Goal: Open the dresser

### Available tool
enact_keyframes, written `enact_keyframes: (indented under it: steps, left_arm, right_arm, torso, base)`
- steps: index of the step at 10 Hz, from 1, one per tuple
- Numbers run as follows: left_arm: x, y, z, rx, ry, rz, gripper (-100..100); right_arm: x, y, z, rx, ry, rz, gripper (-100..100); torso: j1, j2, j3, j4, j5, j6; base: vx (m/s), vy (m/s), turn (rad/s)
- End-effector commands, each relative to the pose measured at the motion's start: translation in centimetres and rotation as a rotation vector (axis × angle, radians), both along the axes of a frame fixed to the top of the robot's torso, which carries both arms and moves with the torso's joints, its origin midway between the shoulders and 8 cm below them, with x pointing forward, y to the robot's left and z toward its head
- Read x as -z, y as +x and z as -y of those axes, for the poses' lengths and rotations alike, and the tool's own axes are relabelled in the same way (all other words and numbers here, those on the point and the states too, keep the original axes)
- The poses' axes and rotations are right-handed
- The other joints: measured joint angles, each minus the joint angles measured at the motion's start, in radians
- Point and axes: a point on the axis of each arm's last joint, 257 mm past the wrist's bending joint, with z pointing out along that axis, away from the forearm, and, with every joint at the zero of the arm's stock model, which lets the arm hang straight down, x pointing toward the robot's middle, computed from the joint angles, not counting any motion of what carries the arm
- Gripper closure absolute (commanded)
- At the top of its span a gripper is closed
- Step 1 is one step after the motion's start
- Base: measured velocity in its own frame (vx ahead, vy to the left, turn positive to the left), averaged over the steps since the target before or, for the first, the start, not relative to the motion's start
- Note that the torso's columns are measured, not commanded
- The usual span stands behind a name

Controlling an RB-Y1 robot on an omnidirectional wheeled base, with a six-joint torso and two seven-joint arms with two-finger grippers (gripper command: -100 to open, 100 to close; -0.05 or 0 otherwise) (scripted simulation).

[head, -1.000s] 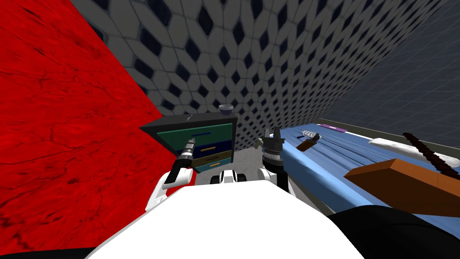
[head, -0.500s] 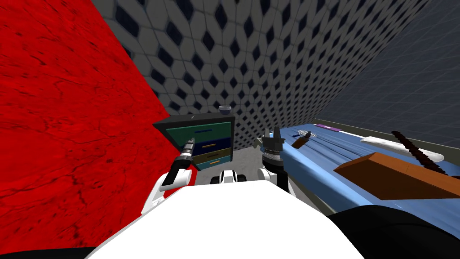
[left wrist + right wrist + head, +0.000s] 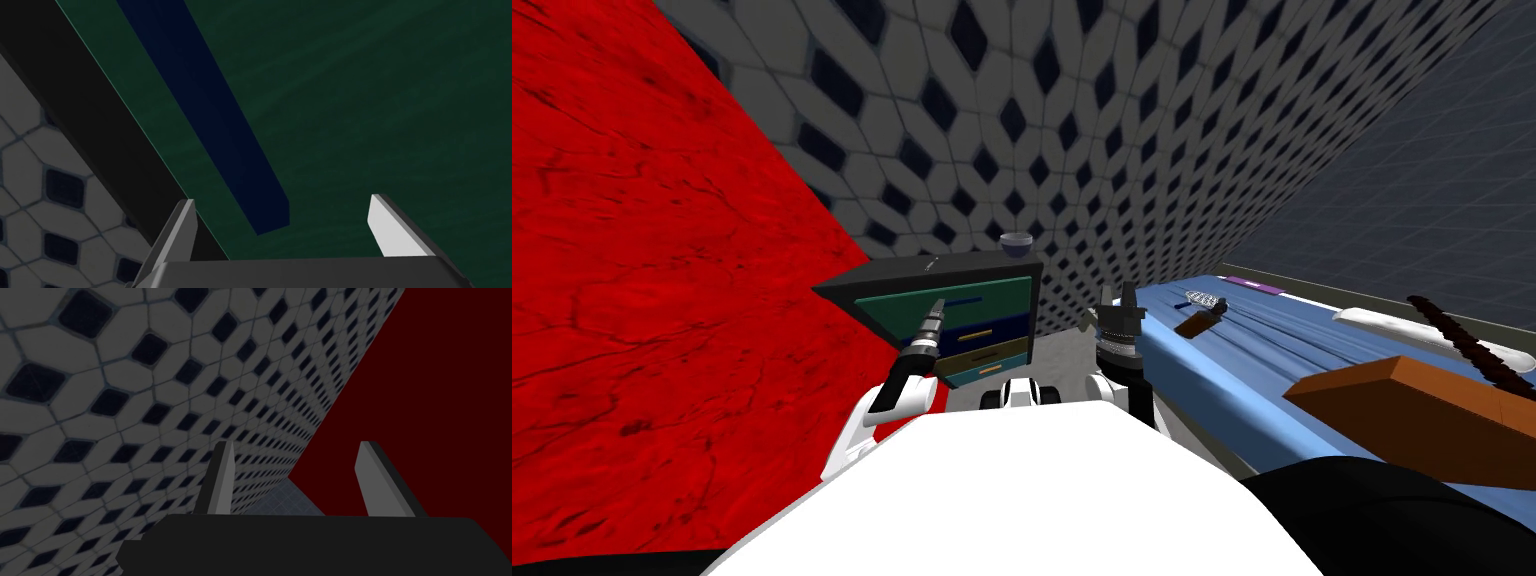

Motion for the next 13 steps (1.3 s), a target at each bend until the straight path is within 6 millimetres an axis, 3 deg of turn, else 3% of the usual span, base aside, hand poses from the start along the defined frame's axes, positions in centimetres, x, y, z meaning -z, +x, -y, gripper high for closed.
enact_keyframes:
  steps: [1, 2, 10, 11, 13]
  left_arm:
    - [-0.4, -0.1, -0.1, -0.002, -0.001, 0.002, -100]
    - [-0.4, -0.1, -0.1, -0.002, -0.001, 0.001, 100]
    - [-0.5, -1.2, 0.7, 0.011, -0.004, -0.009, 100]
    - [-1.9, -1.6, 0.5, 0.006, -0.005, -0.001, -100]
    - [-3.0, -2.2, 0.5, 0.002, -0.006, 0.000, -100]
  right_arm:
    - [0.0, 0.0, 0.0, 0.000, 0.000, 0.000, 0]
    - [0.0, 0.0, 0.0, 0.000, 0.000, 0.000, 0]
    - [0.0, 0.0, 0.0, 0.000, 0.000, 0.000, 0]
    - [0.0, 0.0, 0.0, 0.000, 0.000, 0.000, 0]
    - [0.0, 0.0, 0.0, 0.000, 0.000, 0.000, 0]
  torso:
    - [0.001, -0.003, -0.001, 0.000, 0.000, 0.000]
    - [0.001, -0.003, -0.002, -0.001, 0.000, 0.000]
    - [0.002, -0.009, -0.006, -0.003, 0.000, 0.000]
    - [0.002, -0.005, -0.003, -0.003, 0.001, 0.000]
    - [0.005, -0.015, -0.009, -0.003, 0.001, 0.001]
  base:
    - [0.072, 0.011, -0.008]
    - [0.011, 0.001, 0.002]
    - [-0.153, -0.042, 0.017]
    - [-0.074, -0.016, -0.023]
    - [0.052, 0.011, -0.024]
